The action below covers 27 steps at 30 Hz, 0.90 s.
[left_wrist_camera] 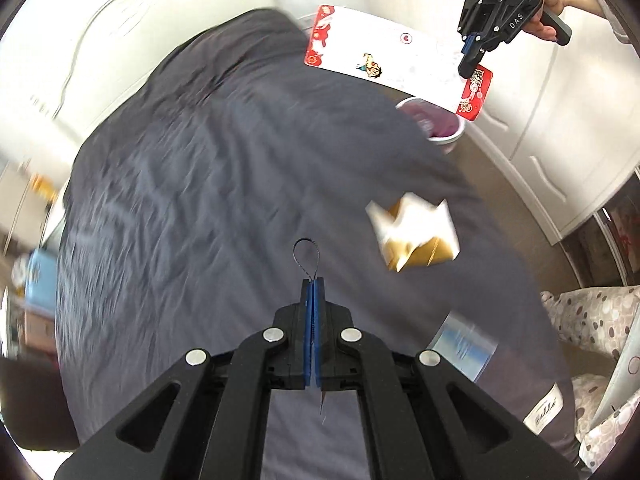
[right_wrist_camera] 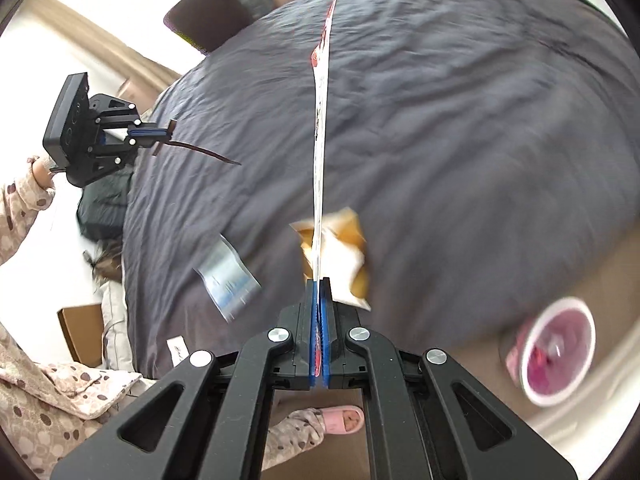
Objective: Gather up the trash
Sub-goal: 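Carry the strap and card over the white bin with both tools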
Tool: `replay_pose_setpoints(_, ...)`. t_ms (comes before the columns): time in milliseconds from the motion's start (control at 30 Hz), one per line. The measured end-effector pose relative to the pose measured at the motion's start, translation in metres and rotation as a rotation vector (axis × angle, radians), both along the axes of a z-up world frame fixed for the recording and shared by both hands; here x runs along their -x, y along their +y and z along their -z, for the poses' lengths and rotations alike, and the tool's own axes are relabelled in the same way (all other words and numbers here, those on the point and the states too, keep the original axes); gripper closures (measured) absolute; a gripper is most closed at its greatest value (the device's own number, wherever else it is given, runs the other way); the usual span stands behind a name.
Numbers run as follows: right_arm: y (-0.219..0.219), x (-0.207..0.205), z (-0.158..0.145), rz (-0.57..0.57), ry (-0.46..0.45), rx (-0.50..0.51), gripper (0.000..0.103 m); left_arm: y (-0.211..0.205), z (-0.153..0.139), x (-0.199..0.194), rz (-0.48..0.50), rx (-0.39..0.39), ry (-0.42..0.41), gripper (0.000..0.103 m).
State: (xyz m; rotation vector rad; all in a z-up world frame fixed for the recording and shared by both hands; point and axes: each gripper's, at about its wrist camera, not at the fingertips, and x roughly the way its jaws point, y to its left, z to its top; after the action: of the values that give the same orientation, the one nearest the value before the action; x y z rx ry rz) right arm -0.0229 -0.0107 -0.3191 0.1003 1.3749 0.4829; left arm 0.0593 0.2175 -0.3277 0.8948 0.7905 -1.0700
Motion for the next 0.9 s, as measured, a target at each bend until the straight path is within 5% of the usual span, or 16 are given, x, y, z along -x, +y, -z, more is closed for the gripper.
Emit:
replay_pose_setpoints(333, -0.168, 0.114, -0.009, 0.192, -0.012, 0.016, 0.102, -0.174, -0.014, 0.071, 0.185, 0.013, 0.0, 0.102)
replay_pose_setpoints(900, -0.412, 0.147, 0.052, 0.335, 0.033, -0.01, 0.102, -0.458, 0.018, 0.125, 0.333, 0.018, 0.052, 0.102)
